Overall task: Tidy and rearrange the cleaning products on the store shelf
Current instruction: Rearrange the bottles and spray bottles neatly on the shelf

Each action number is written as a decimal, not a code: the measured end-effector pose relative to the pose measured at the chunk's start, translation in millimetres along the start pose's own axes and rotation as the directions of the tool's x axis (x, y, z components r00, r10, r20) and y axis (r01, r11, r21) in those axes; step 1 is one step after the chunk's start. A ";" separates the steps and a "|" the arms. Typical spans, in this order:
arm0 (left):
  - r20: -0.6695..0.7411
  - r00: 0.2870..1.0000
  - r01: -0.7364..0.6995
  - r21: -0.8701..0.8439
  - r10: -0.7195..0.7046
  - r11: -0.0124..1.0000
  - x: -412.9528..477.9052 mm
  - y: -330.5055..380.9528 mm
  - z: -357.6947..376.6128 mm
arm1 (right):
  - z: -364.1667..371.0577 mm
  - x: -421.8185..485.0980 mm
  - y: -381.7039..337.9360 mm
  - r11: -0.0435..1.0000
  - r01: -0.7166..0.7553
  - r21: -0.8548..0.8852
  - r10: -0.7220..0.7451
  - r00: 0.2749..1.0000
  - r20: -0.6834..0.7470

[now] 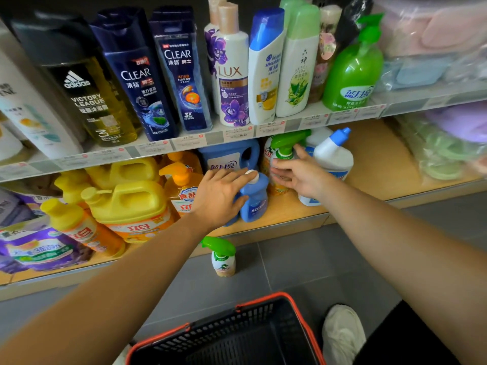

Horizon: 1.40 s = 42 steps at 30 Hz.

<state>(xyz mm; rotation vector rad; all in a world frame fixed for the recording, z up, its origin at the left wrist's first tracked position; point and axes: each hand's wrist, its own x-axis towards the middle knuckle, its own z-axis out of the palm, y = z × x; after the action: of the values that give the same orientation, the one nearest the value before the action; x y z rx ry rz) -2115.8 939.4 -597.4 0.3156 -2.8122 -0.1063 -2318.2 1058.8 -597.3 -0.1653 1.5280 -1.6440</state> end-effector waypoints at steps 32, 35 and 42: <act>0.279 0.960 0.084 -0.389 0.031 0.917 -62.1 24.5 -80.8 | 13.9 -178.7 -66.6 0.451 0.492 -0.744 -0.361 0.864 0.352; 0.337 0.941 0.209 -0.598 0.006 0.773 -84.0 34.8 -91.5 | 32.0 -191.0 -69.4 0.596 0.573 -0.562 -0.408 0.819 0.403; 0.367 0.911 0.411 -0.761 -0.190 0.502 -116.7 60.6 -83.8 | 51.8 -190.9 -44.8 0.917 0.397 -0.044 -0.348 0.847 0.402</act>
<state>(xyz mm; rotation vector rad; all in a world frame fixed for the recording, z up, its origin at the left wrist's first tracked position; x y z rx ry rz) -1993.8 1021.7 -545.8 0.5740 -2.4927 -1.6047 -2189.8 1138.4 -462.0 -0.8580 1.3422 -1.6790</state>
